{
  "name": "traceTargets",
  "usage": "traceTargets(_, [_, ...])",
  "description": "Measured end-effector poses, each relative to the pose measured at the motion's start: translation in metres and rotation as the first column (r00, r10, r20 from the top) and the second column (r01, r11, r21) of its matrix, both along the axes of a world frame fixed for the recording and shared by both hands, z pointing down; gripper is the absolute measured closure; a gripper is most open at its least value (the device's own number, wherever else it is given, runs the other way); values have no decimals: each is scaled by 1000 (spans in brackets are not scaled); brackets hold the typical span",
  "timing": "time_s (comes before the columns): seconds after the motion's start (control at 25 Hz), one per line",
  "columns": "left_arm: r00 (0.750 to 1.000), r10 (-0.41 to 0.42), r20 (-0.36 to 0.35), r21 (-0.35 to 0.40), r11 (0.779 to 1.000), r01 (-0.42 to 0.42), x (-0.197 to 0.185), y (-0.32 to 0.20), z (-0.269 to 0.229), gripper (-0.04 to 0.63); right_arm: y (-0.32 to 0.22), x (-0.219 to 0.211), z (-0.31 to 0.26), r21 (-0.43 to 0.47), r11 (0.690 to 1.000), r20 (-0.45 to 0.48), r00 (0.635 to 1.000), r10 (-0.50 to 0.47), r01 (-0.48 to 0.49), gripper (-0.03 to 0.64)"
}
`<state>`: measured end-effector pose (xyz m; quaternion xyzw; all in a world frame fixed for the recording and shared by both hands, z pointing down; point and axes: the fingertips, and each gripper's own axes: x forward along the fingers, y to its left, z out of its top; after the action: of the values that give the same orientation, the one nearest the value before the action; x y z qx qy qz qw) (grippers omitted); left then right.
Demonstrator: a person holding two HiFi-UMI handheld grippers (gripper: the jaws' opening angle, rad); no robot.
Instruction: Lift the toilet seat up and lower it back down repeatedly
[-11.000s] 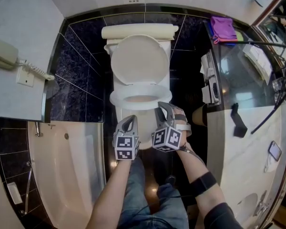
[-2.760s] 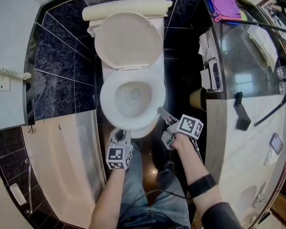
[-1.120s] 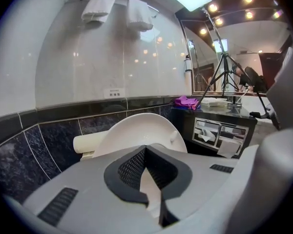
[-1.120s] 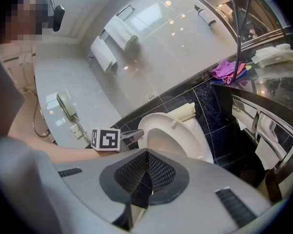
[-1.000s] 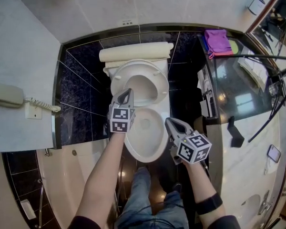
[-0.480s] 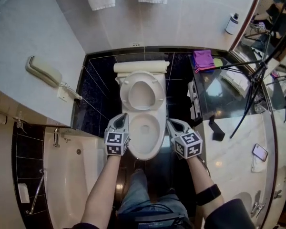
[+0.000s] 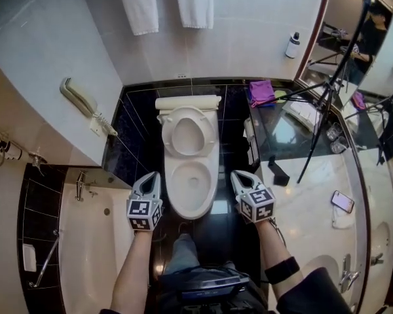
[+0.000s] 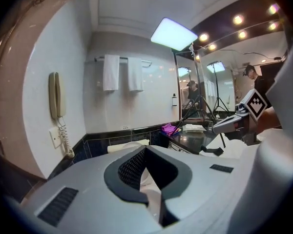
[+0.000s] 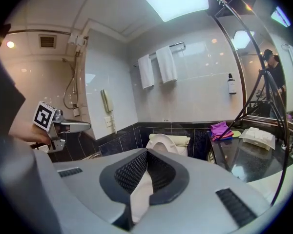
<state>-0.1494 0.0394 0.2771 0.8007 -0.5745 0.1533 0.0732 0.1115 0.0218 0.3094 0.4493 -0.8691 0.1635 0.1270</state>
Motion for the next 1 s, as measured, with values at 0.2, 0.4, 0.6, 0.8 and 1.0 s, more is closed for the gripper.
traceTargets(0.2, [999,-45,-7,12,999,46,-14,42,-13,600,27,44,-4,15,999,-36,999,29,-28,611])
traceTargets(0.4, [998,-56,1,7,998,56,-19,66,-10,601,42,78,4,-1,998,-33,997,69,-69,611])
traceTargets(0.6, [999,-36,21,14,999,35,-12,75,-8,601,50,76,13,-17,998,-30,998,63,-63,611])
traceTargets(0.8, [999,-37,4,7,999,37,-9,72,-4,600,46,71,17,-24,998,-39,998,52,-53,610])
traceTargets(1.0, [999,-34,-3,-8,999,34,-12,56,3,600,28,63,18,-28,999,-48,998,43,-45,609])
